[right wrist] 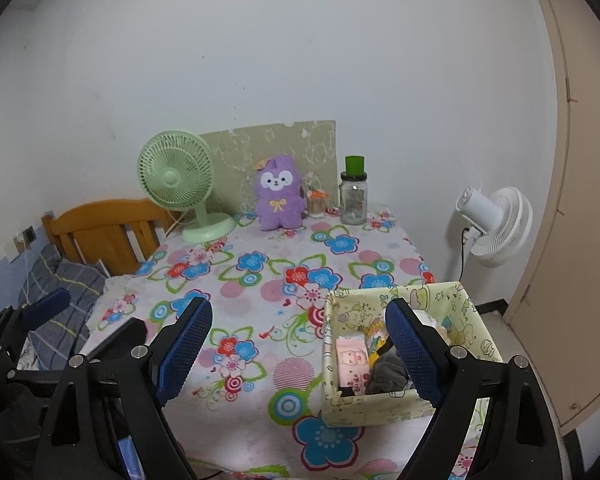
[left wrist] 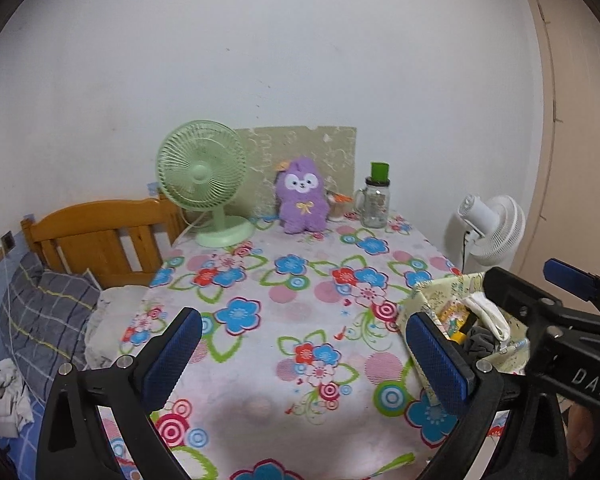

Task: Organize soft objects

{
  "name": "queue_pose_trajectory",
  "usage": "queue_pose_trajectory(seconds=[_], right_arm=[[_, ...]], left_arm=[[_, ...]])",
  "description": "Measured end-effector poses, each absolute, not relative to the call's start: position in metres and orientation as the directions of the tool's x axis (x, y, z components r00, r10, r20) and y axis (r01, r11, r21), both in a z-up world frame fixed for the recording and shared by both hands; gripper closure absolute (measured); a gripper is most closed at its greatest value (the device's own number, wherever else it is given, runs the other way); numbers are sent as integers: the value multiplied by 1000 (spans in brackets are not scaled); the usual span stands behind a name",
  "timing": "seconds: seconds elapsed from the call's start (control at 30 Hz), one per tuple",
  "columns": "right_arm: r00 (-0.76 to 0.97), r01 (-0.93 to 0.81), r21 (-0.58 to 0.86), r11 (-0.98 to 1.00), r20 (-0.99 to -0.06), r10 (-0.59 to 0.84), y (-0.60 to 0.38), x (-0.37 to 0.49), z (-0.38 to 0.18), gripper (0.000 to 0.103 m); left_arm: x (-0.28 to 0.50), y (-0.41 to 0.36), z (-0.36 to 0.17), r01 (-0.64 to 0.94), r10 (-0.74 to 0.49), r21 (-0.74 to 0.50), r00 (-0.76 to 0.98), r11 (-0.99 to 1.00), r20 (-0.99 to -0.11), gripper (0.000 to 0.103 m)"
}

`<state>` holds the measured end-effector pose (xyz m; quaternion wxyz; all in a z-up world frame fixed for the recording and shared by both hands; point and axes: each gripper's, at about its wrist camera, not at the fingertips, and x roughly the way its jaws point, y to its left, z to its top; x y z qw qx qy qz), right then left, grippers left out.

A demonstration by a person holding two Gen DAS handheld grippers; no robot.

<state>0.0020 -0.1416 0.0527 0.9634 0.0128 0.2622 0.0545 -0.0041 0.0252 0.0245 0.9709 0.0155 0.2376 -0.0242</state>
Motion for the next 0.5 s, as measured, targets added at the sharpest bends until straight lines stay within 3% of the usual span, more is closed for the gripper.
queue_pose_trajectory(seconds=[0.5], right_arm=[[877, -100, 46, 994, -467, 110, -141, -20, 62, 12]], left_arm=[[-24, 40, 30, 26, -29, -12, 905, 1000, -423, 0]])
